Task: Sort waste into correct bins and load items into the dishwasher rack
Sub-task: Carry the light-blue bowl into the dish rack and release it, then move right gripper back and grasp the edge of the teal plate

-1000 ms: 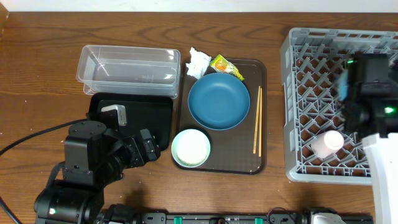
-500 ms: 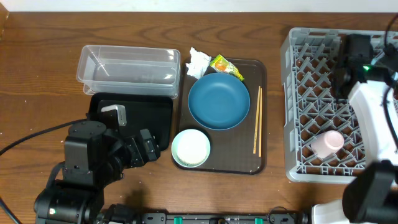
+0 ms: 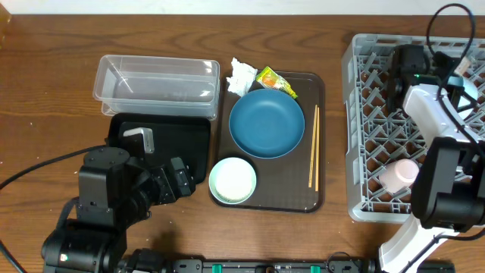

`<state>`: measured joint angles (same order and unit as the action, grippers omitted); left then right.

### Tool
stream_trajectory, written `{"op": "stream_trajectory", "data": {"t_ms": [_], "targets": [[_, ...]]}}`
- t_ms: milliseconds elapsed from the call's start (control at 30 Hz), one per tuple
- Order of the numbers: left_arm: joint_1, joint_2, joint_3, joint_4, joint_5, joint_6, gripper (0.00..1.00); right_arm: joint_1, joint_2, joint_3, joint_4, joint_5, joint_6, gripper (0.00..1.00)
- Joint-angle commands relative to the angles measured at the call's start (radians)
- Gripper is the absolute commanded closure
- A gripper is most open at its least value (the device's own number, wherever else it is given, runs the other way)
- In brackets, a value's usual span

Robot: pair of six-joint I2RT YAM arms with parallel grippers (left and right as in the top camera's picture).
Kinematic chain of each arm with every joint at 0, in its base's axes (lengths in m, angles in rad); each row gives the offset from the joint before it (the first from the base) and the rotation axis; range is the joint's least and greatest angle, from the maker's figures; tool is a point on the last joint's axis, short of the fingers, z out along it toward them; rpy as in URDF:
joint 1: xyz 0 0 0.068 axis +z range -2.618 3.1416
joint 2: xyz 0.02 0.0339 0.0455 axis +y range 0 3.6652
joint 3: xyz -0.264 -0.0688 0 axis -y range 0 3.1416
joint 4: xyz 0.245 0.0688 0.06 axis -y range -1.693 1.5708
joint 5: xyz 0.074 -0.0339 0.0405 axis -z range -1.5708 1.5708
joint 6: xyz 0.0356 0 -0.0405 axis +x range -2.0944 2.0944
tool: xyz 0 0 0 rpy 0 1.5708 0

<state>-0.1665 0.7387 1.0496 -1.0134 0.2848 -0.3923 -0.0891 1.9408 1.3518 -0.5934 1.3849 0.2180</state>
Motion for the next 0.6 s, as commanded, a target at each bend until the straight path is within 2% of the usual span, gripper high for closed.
{"op": "stream_trajectory", "data": {"t_ms": [0,233,300,333,400,500,567], "targets": [[0.000,-0.002,0.014,0.001,-0.006,0.002,0.02,0.051,0.051,-0.001,-0.005,-0.029,-0.058,0.99],[0.000,-0.002,0.015,0.001,-0.006,0.002,0.02,0.169,0.063,-0.001,-0.009,-0.020,-0.059,0.97],[0.000,-0.002,0.014,0.001,-0.006,0.002,0.02,0.183,0.063,-0.001,-0.011,-0.020,-0.080,0.82],[0.000,-0.002,0.015,0.001,-0.006,0.002,0.02,0.191,0.063,-0.001,-0.013,-0.019,-0.103,0.65],[0.000,-0.002,0.014,0.001,-0.006,0.002,0.02,0.204,0.062,-0.001,-0.014,-0.024,-0.107,0.46],[0.000,-0.002,0.014,0.001,-0.006,0.002,0.02,0.240,0.045,0.000,-0.016,-0.061,-0.107,0.32],[0.000,-0.002,0.014,0.001,-0.006,0.002,0.02,0.259,0.023,0.000,-0.016,-0.103,-0.107,0.30]]}}
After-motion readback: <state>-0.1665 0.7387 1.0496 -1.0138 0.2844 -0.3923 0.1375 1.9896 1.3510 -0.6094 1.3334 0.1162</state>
